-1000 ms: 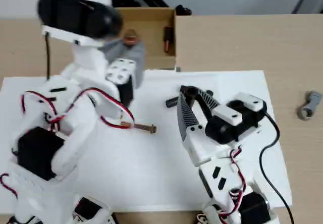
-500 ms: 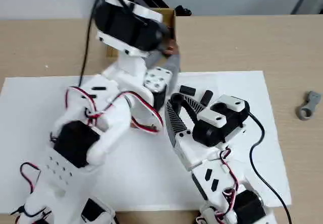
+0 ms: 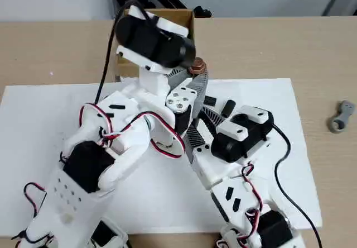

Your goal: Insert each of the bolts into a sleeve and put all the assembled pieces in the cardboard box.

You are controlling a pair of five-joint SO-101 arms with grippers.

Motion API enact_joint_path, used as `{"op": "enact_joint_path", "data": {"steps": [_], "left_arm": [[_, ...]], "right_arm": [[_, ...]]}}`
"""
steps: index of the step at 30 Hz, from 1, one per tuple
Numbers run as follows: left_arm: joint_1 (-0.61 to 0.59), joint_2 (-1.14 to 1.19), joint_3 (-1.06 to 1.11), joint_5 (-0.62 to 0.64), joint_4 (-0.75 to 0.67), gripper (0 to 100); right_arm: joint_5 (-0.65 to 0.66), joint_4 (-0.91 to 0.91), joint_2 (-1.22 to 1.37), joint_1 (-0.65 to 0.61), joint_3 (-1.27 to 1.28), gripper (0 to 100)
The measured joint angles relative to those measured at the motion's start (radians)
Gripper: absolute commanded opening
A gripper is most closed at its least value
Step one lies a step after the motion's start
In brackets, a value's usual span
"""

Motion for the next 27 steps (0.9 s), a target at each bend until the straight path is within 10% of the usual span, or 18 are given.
{"op": "enact_joint_path", "data": {"steps": [27], "left_arm": [[0.017,-0.041,0.054,0.043,0.071,0]], "right_arm": [[0.008,0.0,0.002,0.003,0.048,0.2]]}}
